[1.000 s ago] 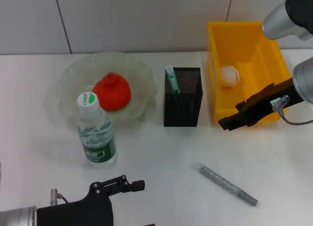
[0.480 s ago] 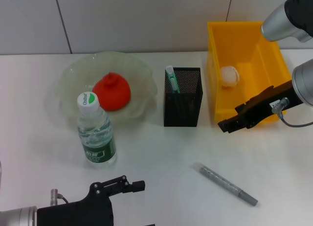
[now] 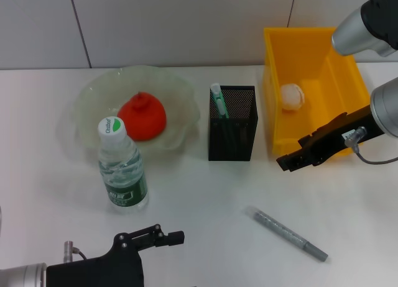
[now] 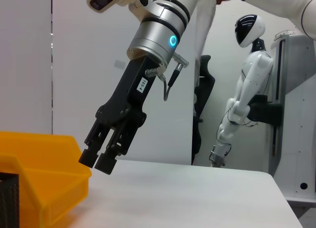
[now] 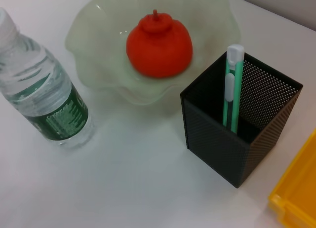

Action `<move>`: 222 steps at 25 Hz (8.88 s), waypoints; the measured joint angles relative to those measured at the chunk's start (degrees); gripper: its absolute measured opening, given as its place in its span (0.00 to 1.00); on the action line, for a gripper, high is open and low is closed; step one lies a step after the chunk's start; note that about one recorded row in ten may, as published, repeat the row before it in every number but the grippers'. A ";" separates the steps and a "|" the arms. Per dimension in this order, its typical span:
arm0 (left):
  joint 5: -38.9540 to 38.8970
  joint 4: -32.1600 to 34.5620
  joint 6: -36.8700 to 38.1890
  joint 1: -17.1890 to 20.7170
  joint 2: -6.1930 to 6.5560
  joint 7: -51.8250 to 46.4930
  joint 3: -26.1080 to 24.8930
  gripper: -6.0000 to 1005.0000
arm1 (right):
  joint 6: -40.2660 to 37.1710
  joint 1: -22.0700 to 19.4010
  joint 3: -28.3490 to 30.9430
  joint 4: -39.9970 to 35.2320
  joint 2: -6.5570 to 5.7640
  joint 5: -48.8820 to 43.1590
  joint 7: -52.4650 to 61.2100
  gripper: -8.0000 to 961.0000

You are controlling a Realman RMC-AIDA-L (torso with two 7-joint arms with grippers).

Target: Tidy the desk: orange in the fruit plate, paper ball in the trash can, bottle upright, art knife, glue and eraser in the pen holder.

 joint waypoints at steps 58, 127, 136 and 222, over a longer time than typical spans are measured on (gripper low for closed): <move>1.49 2.21 0.97 0.71 0.39 -1.50 0.00 0.80 | 1.47 0.71 -11.19 -10.85 0.08 -2.50 -2.95 0.66; 1.50 2.37 1.14 0.11 0.17 -1.67 0.45 0.80 | 8.00 2.11 -20.06 -14.42 0.14 -2.88 3.40 0.31; 1.50 2.37 1.07 -0.26 0.17 -1.67 0.60 0.80 | 7.89 2.19 -20.03 -14.75 0.15 -2.83 3.46 0.31; 1.49 2.37 1.23 -0.68 0.10 -1.67 0.29 0.80 | 11.74 -5.01 5.09 -8.68 0.08 22.71 -17.48 0.15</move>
